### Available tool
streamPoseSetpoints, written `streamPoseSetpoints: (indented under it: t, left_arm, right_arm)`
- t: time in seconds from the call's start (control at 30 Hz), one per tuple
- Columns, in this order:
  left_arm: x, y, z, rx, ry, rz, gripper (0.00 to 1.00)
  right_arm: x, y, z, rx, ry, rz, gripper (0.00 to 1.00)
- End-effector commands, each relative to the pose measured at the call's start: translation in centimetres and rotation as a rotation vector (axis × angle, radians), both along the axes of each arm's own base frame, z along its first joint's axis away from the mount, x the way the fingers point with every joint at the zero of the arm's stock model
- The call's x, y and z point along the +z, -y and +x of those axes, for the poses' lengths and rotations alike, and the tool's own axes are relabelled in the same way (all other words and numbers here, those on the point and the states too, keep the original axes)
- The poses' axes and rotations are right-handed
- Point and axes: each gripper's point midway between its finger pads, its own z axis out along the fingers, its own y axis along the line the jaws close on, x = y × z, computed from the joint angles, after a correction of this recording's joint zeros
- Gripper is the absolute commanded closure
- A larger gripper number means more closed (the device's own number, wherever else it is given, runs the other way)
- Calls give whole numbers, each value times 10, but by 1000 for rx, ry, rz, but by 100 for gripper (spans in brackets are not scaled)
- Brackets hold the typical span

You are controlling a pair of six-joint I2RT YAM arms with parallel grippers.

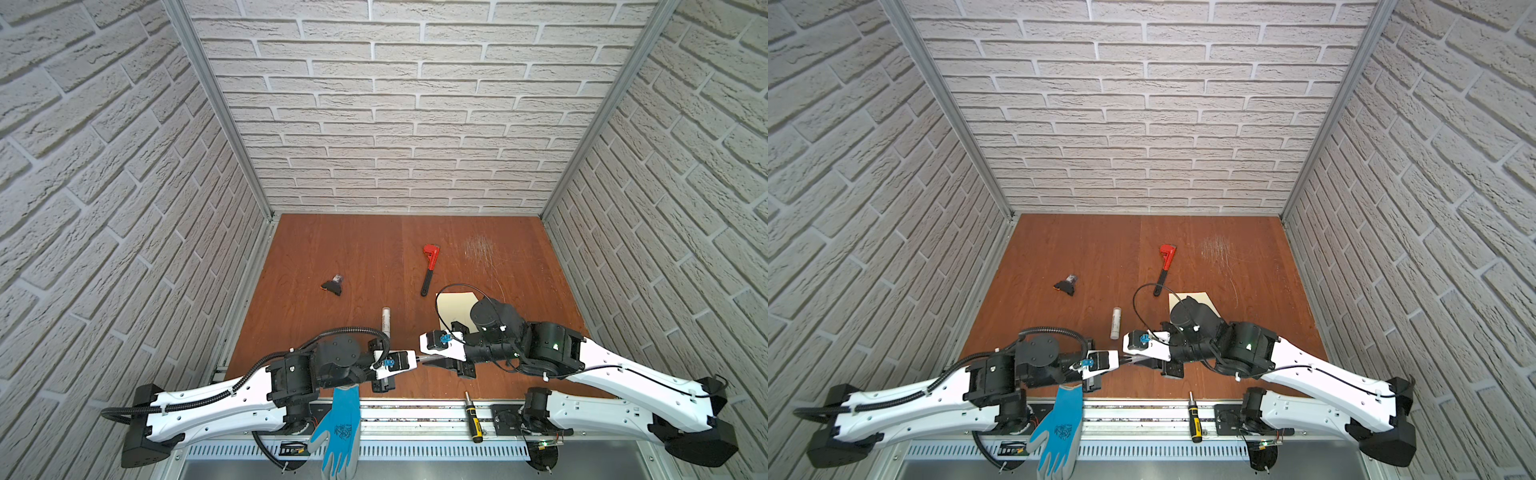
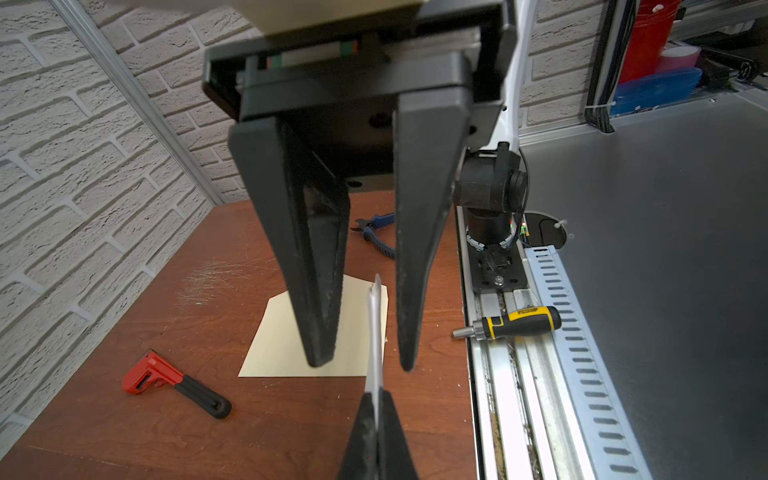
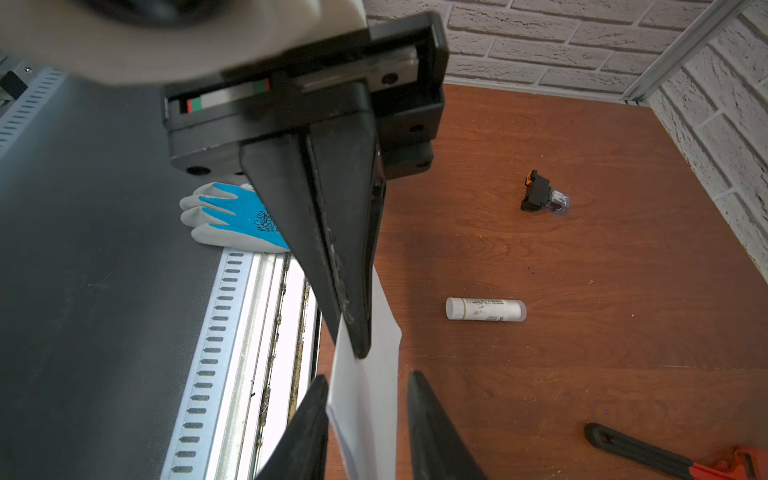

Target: Place the letter into the envelope and seal it

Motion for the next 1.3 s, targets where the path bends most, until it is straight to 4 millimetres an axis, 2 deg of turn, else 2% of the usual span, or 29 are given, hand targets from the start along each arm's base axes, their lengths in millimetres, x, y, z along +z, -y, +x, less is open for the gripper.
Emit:
streamPoseSetpoints:
  t: [0.0, 0.13, 0.27, 0.33, 0.4, 0.43, 0.73, 0.97, 1.17, 1.23, 1.27]
  left_arm:
    - [19, -4, 0, 7, 41, -60, 100]
    - [18, -6, 0, 8, 44, -64, 100]
    - [16, -4, -1, 1, 38, -64, 100]
    - [18, -3, -2, -4, 35, -76, 79]
    - [24, -2, -3, -14, 38, -101, 70]
    - [27, -1, -4, -19, 40, -116, 68]
    - [47, -5, -14, -63, 40, -190, 70]
    - [40, -1, -16, -80, 13, -162, 74]
    - [32, 3, -11, -55, -5, -120, 90]
    - [31, 3, -10, -51, -3, -112, 100]
    - [31, 4, -10, -53, -6, -112, 100]
  right_arm:
    - [3, 0, -4, 6, 2, 30, 74]
    - [1, 4, -5, 5, 6, 30, 94]
    - [4, 3, -6, 10, 1, 42, 94]
    - [5, 1, -6, 13, 2, 47, 94]
    - [4, 0, -6, 15, -5, 41, 94]
    - [2, 0, -6, 15, -10, 36, 94]
    - [-5, -5, -6, 21, -32, 14, 94]
    - [0, -10, -6, 39, -27, 18, 94]
    - [0, -13, -7, 49, -29, 20, 94]
    - [0, -14, -8, 50, -32, 20, 94]
    - [-1, -14, -8, 50, -32, 19, 94]
